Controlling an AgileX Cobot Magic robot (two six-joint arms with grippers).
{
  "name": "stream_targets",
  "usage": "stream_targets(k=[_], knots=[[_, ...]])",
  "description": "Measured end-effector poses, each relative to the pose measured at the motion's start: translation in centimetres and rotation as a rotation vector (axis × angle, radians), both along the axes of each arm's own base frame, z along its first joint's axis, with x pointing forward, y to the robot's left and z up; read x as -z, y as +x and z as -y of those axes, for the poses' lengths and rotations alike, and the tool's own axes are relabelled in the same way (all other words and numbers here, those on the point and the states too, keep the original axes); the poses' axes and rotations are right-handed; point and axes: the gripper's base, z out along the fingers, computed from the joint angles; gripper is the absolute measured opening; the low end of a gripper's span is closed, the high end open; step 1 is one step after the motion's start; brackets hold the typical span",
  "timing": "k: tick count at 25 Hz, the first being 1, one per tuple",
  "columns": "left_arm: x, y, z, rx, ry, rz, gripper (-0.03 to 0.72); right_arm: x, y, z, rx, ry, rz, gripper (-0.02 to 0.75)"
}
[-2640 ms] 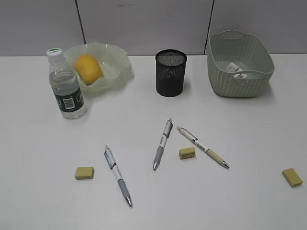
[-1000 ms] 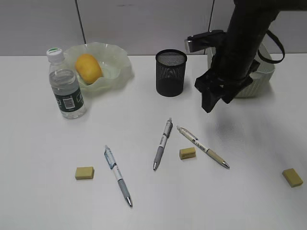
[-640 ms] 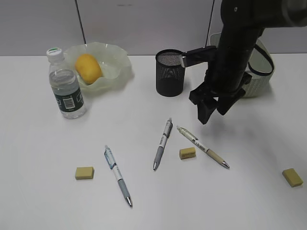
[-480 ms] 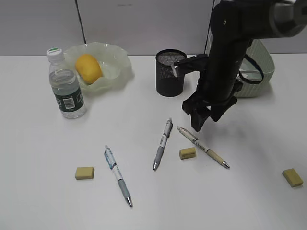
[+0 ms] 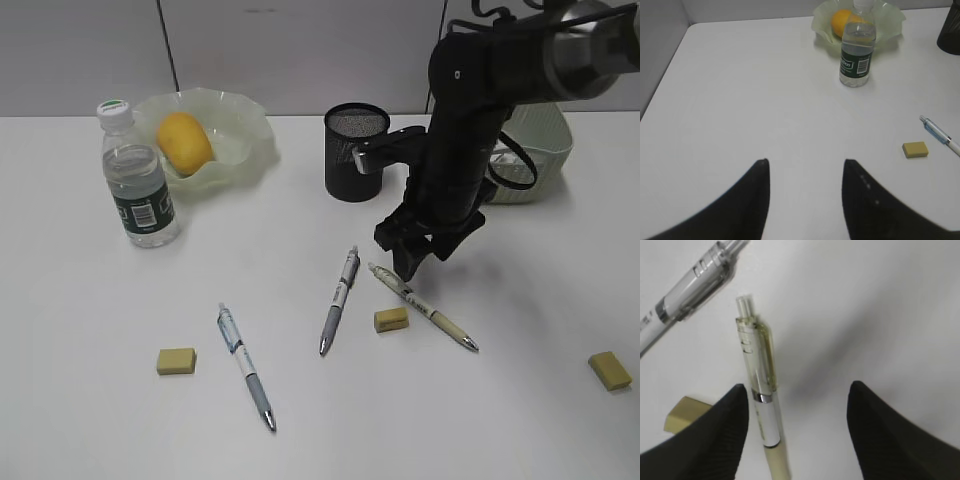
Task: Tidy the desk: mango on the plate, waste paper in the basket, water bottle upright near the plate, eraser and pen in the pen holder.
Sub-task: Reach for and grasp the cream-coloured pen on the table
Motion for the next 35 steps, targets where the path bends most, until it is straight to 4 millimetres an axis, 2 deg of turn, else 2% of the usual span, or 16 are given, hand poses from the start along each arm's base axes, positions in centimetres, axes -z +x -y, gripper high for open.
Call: stream_targets(k=[6,14,25,28,32,35], knots=[[0.0,0.0,0.0,0.000,0.000,0.000,0.362,0.5,-0.1,-0.1,0.009,0.006,-0.018,0.494],[0.0,0.0,0.0,0.000,0.001,0.000,0.362,2.0,-1.3,-0.7,-0.029,-0.021,-0.037,0.494],[0.0,0.0,0.0,-0.001,0.002,0.000,0.362,3.0,-1.2,-0.6,-0.063,-0.062,-0.030,0.489],[0.0,0.0,0.0,-0.001,0.002,0.000,0.362,3.0,-1.3,-0.5,-0.070,-0.074,-0.035,0.410],[0.0,0.0,0.0,-0.001,0.002,0.000,0.362,3.0,-1.4,-0.4,-0.071,-0.083,-0.053,0.133],[0.0,0.0,0.0,-0.001,0.002,0.000,0.362,3.0,-1.5,-0.4,-0.071,-0.088,-0.062,0.123]])
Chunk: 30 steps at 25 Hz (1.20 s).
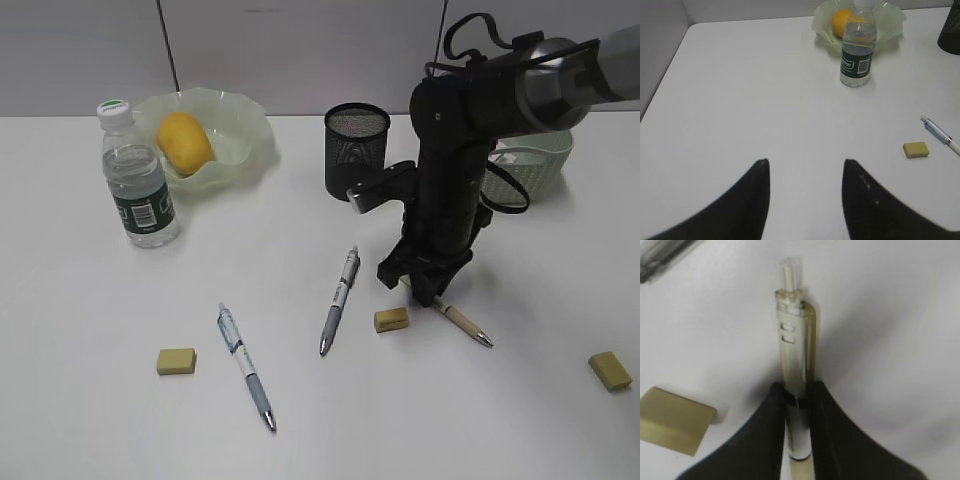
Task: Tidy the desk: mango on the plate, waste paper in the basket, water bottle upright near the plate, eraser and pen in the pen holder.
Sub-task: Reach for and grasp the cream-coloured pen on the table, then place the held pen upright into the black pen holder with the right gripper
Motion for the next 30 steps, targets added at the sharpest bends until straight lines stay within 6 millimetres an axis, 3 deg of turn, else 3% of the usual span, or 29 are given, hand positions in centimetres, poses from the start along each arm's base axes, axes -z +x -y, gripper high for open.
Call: stream_targets(k=[8,18,26,30], knots=[[0.0,0.0,0.0,0.000,0.000,0.000,0.362,-1.6,0.6,-0.3,0.046,-0.016,-0.028,0.123],[0.0,0.0,0.0,0.000,0.000,0.000,0.362,-7.3,1.0,-0.8,0.101,0.066,0.059,0.123],[0.0,0.0,0.0,0.000,0.000,0.000,0.362,-12.7,1.6,-1.6,0.134,0.280,0.315,0.123],[0.0,0.0,0.0,0.000,0.000,0.000,0.362,-14.0,2.6,-2.0,0.142,0.366,0.459,0.123]])
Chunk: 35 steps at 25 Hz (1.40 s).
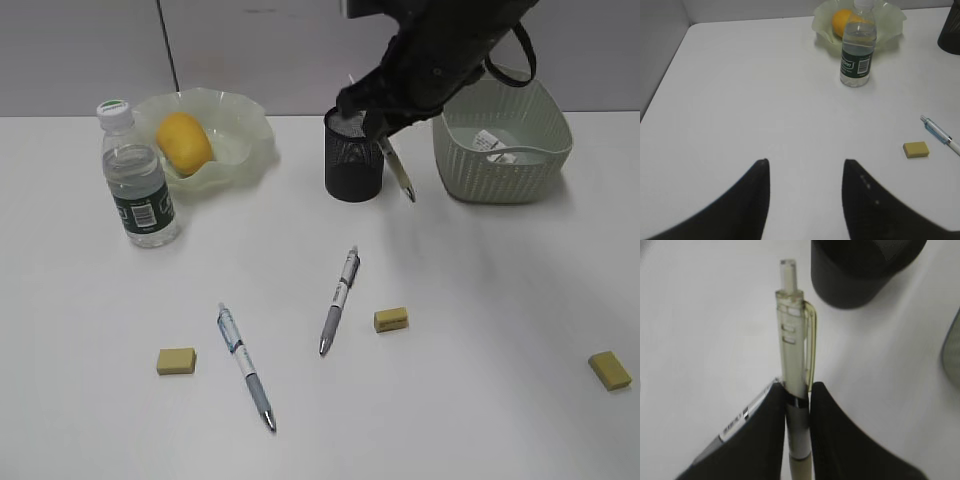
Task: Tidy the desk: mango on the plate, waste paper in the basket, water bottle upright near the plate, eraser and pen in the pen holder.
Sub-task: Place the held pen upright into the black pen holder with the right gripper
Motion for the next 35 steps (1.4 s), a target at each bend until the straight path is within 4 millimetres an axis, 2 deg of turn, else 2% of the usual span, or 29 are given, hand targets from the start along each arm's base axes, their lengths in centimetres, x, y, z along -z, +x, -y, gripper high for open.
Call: stream_targets(k=[7,11,18,24,30,35], knots=[[0.0,0.0,0.0,0.000,0.000,-0.001,0.362,-2.0,2.1,-0.8,0.032,0.148,0.298,0.123],[0.0,0.2,0.0,0.000,0.000,-0.010,0.362,-2.5,2.9,-1.1,0.047,0.211,0.429,0.123],[0.0,0.2,0.0,0.000,0.001,-0.014,0.362,0.5,3.9,-1.3,0.079,0.289,0.604,0.123],[0.0,0.2,0.0,0.000,0.000,-0.013,0.362,2.8,4.8,-1.5,0.094,0.313,0.665,0.123],[0.0,0.2,0.0,0.000,0.000,-0.013,0.362,4.0,5.7,-1.0,0.120,0.332,0.725,0.123],[0.0,0.2,0.0,0.000,0.000,-0.013,0.362,5.2,6.3,-0.2,0.158,0.328,0.710,0.123]])
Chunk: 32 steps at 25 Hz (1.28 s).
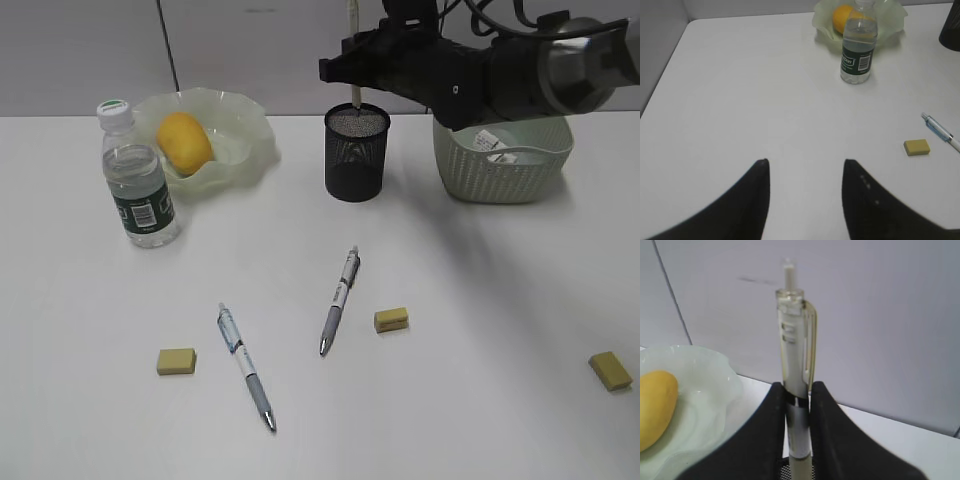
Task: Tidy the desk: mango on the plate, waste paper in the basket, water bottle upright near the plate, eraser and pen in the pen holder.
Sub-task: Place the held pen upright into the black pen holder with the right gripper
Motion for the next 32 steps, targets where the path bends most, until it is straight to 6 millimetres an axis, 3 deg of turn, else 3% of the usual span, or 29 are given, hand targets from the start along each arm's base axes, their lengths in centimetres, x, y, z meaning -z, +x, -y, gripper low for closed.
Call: stream_targets(k=[10,21,32], knots=[[0.0,0.0,0.0,0.000,0.000,0.000,0.362,2.8,0.4,0.0,0.013,-0.007,-0.019,0.123],[0.0,0.0,0.0,0.000,0.000,0.000,0.362,3.6,0.4,0.0,0.008,-0.022,-0.052,0.159],[0.0,0.0,0.0,0.000,0.000,0.000,0.362,4.4,0.0,0.0,-0.005,-0.063,-0.160,0.447]])
